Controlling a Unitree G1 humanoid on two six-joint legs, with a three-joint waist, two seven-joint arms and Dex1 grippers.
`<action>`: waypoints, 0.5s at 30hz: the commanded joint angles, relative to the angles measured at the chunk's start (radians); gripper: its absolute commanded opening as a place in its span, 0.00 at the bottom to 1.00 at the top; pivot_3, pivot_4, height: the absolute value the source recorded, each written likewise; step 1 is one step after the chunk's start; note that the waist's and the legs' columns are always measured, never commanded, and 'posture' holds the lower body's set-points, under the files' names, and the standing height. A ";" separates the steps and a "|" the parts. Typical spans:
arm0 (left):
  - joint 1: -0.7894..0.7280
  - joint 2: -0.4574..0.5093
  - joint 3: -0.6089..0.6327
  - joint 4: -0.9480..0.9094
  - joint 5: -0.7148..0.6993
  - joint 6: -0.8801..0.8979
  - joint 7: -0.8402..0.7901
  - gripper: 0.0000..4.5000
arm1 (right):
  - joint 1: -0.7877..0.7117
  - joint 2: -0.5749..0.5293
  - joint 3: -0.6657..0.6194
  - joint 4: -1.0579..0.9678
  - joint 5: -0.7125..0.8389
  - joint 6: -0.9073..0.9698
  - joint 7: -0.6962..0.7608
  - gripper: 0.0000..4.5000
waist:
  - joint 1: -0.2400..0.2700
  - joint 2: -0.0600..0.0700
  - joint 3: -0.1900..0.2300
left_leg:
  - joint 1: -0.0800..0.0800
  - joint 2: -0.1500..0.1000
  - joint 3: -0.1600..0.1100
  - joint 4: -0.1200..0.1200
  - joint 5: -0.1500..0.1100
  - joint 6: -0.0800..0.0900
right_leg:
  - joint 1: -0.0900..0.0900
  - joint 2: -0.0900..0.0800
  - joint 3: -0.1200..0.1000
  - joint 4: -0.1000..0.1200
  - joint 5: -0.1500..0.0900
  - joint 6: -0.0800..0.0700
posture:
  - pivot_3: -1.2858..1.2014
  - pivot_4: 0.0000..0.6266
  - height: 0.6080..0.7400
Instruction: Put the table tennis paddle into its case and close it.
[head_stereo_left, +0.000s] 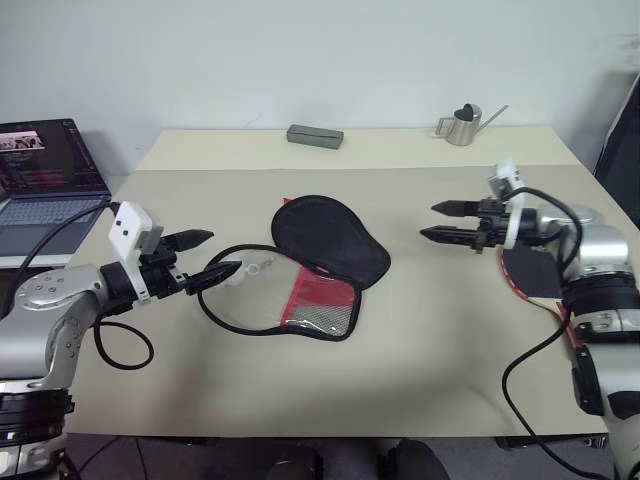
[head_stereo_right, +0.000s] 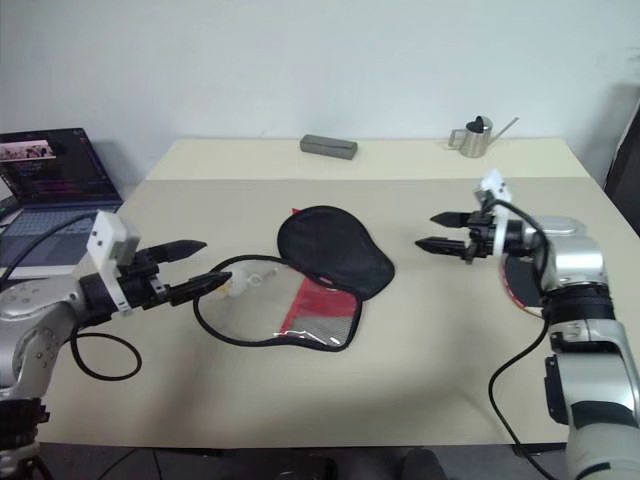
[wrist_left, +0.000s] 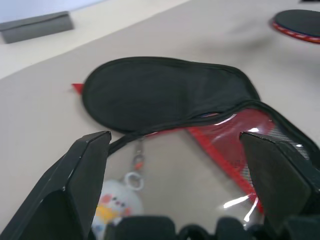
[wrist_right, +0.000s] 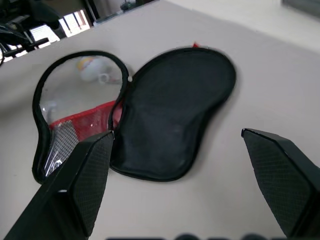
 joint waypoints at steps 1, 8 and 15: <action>-0.026 0.013 0.009 0.003 0.004 -0.027 -0.017 1.00 | -0.021 0.012 0.026 -0.058 -0.019 0.068 -0.050 0.99 | 0.000 0.000 0.000 | 0.000 0.000 0.000 0.000 0.000 0.000 | 0.000 0.000 0.000 0.000 0.000 0.000 | 0.52 0.24 1.00; -0.054 0.020 0.002 0.047 0.024 -0.043 -0.033 1.00 | -0.129 0.126 0.083 0.113 -0.102 0.069 -0.190 0.99 | -0.010 0.000 0.000 | -0.002 0.000 0.000 0.001 0.000 0.000 | -0.003 0.000 0.001 0.003 0.000 0.000 | 0.52 0.24 1.00; -0.075 0.009 -0.015 0.070 0.043 -0.059 -0.037 1.00 | -0.243 0.260 0.071 0.380 -0.169 -0.100 -0.314 0.99 | -0.015 0.000 0.000 | -0.009 0.000 0.003 0.008 0.000 0.000 | -0.013 0.000 0.002 0.013 0.000 0.000 | 0.52 0.24 1.00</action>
